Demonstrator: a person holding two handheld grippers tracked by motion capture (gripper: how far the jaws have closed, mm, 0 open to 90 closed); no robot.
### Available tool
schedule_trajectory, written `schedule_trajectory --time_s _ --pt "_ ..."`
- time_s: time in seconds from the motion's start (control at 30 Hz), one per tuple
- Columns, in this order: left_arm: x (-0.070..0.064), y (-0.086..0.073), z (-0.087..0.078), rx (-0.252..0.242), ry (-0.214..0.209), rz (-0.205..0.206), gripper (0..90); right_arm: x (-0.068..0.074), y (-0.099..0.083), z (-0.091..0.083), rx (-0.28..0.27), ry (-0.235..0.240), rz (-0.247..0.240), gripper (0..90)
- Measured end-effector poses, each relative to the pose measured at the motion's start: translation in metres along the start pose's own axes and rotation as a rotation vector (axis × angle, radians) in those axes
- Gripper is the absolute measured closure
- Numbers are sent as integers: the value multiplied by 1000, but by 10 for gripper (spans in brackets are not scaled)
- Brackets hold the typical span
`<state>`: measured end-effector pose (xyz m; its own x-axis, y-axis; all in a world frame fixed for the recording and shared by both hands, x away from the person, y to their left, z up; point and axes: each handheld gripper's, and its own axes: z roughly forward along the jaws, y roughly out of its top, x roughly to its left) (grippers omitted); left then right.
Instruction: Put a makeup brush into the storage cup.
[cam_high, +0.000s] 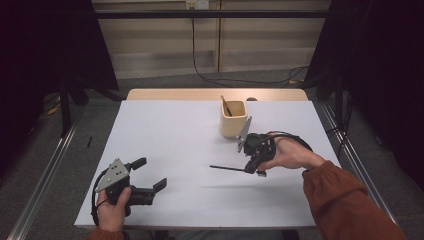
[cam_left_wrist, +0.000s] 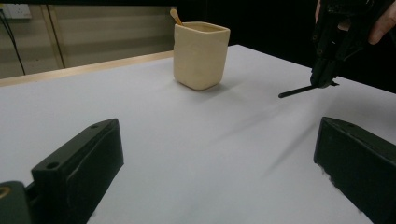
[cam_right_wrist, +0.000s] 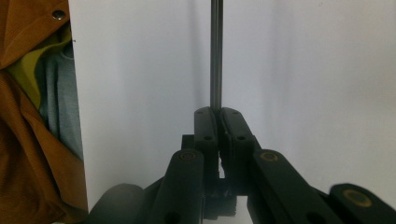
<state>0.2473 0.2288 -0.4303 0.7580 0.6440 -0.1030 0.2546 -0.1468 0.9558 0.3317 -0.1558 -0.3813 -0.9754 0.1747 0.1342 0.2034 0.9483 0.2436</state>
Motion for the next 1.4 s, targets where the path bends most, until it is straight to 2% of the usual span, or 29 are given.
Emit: schedule_trajectory --time_s 0.23,0.43,0.5,0.57,0.63,0.7,0.87,1.1,1.2,1.3,1.4 --pt "1 3 0 5 -7 -1 14 1 1 4 19 9 -10 861" --pt "-2 11 0 -7 -15 27 14 0 1 5 15 16 -17 861" --pt "-4 15 0 -26 -4 25 14 -1 1 6 15 15 -18 862" --pt "-5 18 0 -40 -7 10 14 -1 1 6 8 19 -22 861" --pt "-5 21 0 -51 -14 11 14 -1 1 7 5 19 -18 861" --pt "-5 24 1 -64 -22 2 14 -1 0 7 4 18 -16 861" --pt "-4 28 5 -74 -45 13 13 -1 -1 8 10 24 -14 861" --pt "-4 42 13 -92 -79 60 14 -3 -2 8 16 25 -10 862" --pt "-4 49 18 -95 -90 64 10 -3 -2 7 14 25 -7 862" --pt "-3 55 24 -93 -132 63 13 -3 -1 8 10 25 -13 861" --pt "-3 62 30 -107 -147 65 14 -2 0 9 13 26 -6 861"
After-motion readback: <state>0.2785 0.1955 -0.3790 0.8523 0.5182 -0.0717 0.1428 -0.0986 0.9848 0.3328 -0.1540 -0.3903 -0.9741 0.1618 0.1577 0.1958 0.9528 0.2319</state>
